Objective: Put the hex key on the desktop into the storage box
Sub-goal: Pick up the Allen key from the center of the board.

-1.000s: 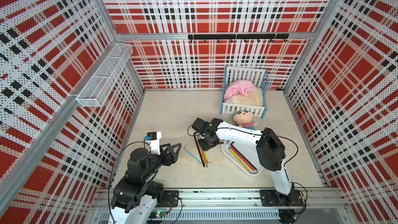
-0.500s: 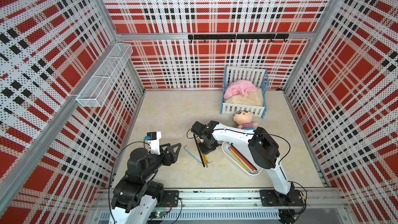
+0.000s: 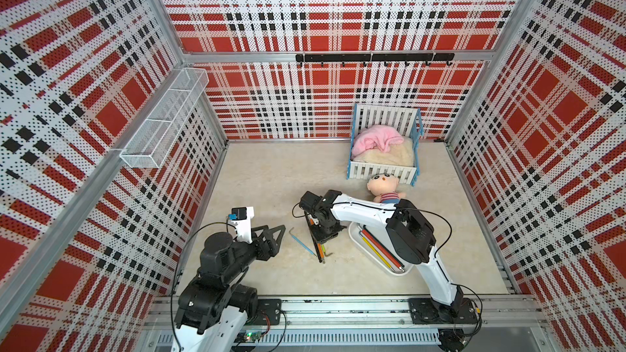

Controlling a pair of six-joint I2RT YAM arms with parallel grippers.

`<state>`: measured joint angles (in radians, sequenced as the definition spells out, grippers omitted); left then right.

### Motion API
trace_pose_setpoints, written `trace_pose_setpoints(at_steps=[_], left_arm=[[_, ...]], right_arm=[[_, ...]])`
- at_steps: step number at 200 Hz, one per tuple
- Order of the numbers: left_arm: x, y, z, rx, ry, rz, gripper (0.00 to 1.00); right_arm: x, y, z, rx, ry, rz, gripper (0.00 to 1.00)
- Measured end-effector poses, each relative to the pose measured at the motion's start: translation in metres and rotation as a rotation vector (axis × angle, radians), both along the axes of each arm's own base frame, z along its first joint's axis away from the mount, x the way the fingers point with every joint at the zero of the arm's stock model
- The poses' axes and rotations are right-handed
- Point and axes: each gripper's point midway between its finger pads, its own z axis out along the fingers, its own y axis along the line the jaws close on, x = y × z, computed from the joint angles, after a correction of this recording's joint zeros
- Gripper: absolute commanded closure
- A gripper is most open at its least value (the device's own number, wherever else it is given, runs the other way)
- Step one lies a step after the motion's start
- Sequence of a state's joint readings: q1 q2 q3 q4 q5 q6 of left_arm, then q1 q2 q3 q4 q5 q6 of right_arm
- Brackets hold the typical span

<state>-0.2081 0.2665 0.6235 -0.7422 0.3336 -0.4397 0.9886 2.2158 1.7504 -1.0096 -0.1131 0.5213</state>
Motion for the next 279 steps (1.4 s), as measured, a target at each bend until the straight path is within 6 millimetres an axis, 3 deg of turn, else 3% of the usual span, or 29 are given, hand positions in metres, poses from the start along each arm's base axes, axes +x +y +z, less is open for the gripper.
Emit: trace_pose_setpoints(at_steps=[73,172,201,279], left_arm=[[0.0,0.0,0.0,0.0,0.0,0.002,0.24],[0.001,0.001,0.0,0.0,0.0,0.005,0.24],[0.001,0.002,0.0,0.001,-0.001,0.008,0.24],[0.002,0.003,0.0,0.002,0.0,0.013,0.24]], right_arm=[[0.004,0.002,-0.004,-0.033,0.012,-0.018,0.71],[0.011,-0.008,-0.007,-0.097,-0.014,-0.086,0.9],[0.011,-0.008,-0.007,-0.102,-0.018,-0.09,1.0],[0.014,-0.01,-0.005,-0.112,-0.032,-0.091,1.0]])
